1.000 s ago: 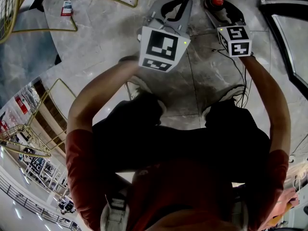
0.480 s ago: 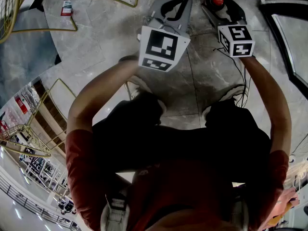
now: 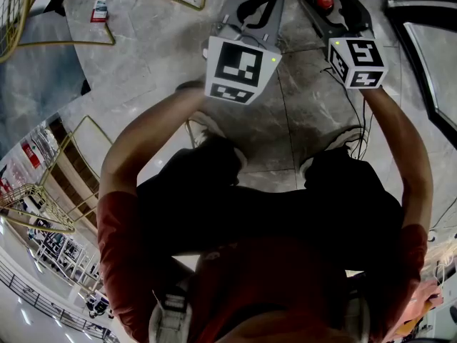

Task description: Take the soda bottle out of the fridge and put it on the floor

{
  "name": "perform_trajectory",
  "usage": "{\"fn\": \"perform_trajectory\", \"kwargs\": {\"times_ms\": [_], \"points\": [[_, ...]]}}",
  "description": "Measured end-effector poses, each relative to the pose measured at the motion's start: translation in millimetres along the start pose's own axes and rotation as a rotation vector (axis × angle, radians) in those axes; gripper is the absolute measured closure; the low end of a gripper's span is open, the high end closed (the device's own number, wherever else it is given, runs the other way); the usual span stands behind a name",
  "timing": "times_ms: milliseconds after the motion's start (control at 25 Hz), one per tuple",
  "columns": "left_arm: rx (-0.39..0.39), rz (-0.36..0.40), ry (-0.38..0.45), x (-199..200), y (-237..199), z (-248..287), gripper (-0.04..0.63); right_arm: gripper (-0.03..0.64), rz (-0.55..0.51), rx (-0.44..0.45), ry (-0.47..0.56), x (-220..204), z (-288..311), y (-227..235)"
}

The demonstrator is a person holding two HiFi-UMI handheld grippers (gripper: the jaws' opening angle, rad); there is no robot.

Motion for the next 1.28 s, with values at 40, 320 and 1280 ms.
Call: {"fn": "perform_trajectory", "kwargs": {"times_ms": [40,320,1280], "points": [[0.001,-0.001,0.002,0.2,-0.2,0.0,0.597,0.302,-0.006,-0.002,0.012,3.7,-0.9,-0.6],[0.015,-0.002,0.012,2.2,-3.4,-2.0,0.595,0.302,-0.042,-0.02,0.099,29.5,-8.6,-2.4],[0.049,-0.007,0.024,6.7,-17.8,-1.8,0.597,0.304,0.0,-0.223,0.214,78.7,-18.3,41.6]]}}
Point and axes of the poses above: the fingertips, and each gripper's own axes: z forward along the fingers, y to its right, x out of its top, the point moved 7 cm from there along -z, backward along the fingers, and after that the axes turned 12 degrees about -x, right-handed, at the moved point
